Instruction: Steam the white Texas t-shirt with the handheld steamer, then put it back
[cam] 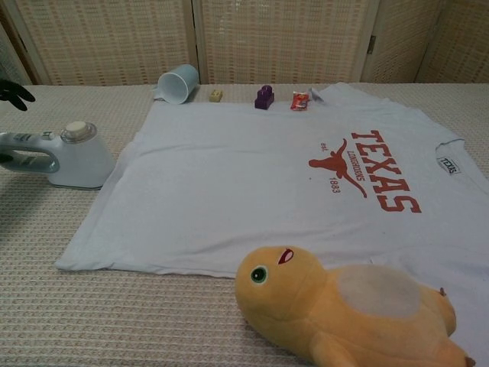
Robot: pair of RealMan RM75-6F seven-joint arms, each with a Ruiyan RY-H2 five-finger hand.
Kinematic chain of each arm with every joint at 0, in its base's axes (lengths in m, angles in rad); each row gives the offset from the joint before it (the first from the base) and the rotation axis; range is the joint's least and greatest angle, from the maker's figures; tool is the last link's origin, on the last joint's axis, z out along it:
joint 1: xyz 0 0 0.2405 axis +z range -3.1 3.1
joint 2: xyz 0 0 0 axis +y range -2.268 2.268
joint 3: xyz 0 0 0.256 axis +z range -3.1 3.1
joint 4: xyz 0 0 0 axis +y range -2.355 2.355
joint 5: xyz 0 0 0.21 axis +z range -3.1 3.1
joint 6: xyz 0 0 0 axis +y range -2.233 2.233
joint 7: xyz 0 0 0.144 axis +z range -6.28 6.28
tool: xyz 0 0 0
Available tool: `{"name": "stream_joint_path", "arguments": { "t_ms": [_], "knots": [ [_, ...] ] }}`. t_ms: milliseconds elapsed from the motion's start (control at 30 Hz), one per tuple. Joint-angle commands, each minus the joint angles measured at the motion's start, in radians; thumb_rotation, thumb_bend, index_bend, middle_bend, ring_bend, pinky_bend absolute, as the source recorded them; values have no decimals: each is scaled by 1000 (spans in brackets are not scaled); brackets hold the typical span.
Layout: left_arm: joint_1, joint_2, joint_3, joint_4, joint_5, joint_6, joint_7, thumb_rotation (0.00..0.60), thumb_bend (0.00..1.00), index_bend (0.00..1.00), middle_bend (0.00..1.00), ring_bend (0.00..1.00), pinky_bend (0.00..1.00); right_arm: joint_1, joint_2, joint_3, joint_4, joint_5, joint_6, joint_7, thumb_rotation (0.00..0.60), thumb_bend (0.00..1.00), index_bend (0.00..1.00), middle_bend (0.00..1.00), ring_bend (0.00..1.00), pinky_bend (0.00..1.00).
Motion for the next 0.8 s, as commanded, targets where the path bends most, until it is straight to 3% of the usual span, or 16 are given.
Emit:
{"name": "stream_joint_path", "arguments": {
  "t_ms": [33,800],
  "knots": [
    [-40,-40,-10,57,-45,-49,27,600,221,230,278,183,199,1,-1,0,1,3,-4,0,600,145,0,97,19,170],
    [-169,-196,-23,366,-172,-186,50,600,322,281,336,231,228,-8,7,-3,-14,8,-1,-11,600,145,0,97,17,171]
  ]
}}
